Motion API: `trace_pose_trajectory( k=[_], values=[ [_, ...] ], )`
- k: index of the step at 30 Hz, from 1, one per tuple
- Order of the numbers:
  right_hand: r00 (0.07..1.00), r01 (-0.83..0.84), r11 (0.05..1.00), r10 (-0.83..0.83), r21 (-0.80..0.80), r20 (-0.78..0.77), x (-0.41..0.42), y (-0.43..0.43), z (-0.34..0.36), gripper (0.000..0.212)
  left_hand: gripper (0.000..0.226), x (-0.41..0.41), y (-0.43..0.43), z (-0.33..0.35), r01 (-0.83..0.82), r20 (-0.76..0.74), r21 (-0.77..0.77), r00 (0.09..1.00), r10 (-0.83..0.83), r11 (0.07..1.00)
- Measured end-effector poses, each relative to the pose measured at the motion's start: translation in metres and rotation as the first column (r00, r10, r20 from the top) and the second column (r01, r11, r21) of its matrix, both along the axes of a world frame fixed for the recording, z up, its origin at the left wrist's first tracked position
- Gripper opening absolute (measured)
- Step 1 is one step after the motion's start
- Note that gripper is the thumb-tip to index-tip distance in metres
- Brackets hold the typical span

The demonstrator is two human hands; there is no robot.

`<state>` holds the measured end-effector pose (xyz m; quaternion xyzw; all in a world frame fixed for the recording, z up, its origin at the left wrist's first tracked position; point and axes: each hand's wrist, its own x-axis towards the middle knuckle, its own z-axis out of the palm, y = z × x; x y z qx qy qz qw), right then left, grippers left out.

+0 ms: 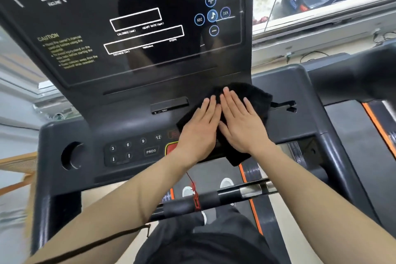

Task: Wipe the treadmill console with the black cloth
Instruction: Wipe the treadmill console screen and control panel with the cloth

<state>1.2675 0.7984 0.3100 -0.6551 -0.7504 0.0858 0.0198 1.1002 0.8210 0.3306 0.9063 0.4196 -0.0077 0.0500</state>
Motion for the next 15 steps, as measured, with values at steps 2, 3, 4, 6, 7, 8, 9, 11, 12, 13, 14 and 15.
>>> trace_pose_trajectory(
  k=[2,3,4,6,7,8,9,11,12,13,14,15],
  values=[
    [0.999,0.051,0.998,-0.051,0.025,0.002,-0.004,-0.012,-0.004,0.069,0.064,-0.003,-0.004,-0.006,0.02,0.0,-0.034,1.0,-0.02,0.999],
    [0.998,0.06,0.998,-0.06,0.03,0.006,-0.009,-0.019,-0.004,0.069,0.063,-0.009,-0.007,-0.007,0.04,0.011,-0.04,0.999,-0.04,0.998],
    [0.998,0.054,0.998,-0.055,0.026,0.016,-0.016,-0.025,-0.005,0.069,0.06,-0.018,-0.01,-0.007,0.06,0.03,-0.044,0.998,-0.059,0.997],
    [0.999,0.026,1.0,-0.026,0.014,0.03,-0.033,-0.036,-0.006,0.069,0.059,-0.04,-0.016,-0.008,0.081,0.06,-0.063,0.995,-0.078,0.995],
    [0.999,0.008,1.0,-0.009,0.014,0.031,-0.043,-0.039,-0.005,0.069,0.059,-0.053,-0.018,-0.009,0.082,0.071,-0.07,0.995,-0.077,0.994],
    [0.999,-0.009,1.0,0.009,0.01,0.031,-0.055,-0.039,-0.004,0.07,0.06,-0.067,-0.02,-0.008,0.077,0.08,-0.077,0.994,-0.07,0.994],
    [0.999,-0.03,1.0,0.03,0.003,0.031,-0.068,-0.037,-0.003,0.07,0.06,-0.081,-0.021,-0.007,0.064,0.091,-0.081,0.994,-0.056,0.995],
    [0.997,-0.076,0.997,0.076,-0.021,0.029,-0.1,-0.033,-0.001,0.07,0.061,-0.113,-0.023,-0.005,0.024,0.085,-0.066,0.996,-0.018,0.998],
    [0.995,-0.099,0.994,0.1,-0.042,0.025,-0.116,-0.03,0.002,0.071,0.06,-0.131,-0.023,-0.005,0.005,0.073,-0.051,0.997,-0.001,0.999],
    [0.992,-0.125,0.991,0.126,-0.056,0.02,-0.134,-0.026,0.005,0.072,0.059,-0.149,-0.024,-0.004,-0.018,0.059,-0.044,0.998,0.021,0.999],
    [0.989,-0.149,0.987,0.15,-0.06,0.015,-0.151,-0.024,0.006,0.073,0.059,-0.167,-0.025,-0.002,-0.045,0.053,-0.049,0.997,0.047,0.998],
    [0.984,-0.174,0.983,0.176,-0.065,0.016,-0.169,-0.022,0.008,0.074,0.059,-0.185,-0.027,-0.002,-0.071,0.054,-0.058,0.996,0.074,0.996]
  ],
)
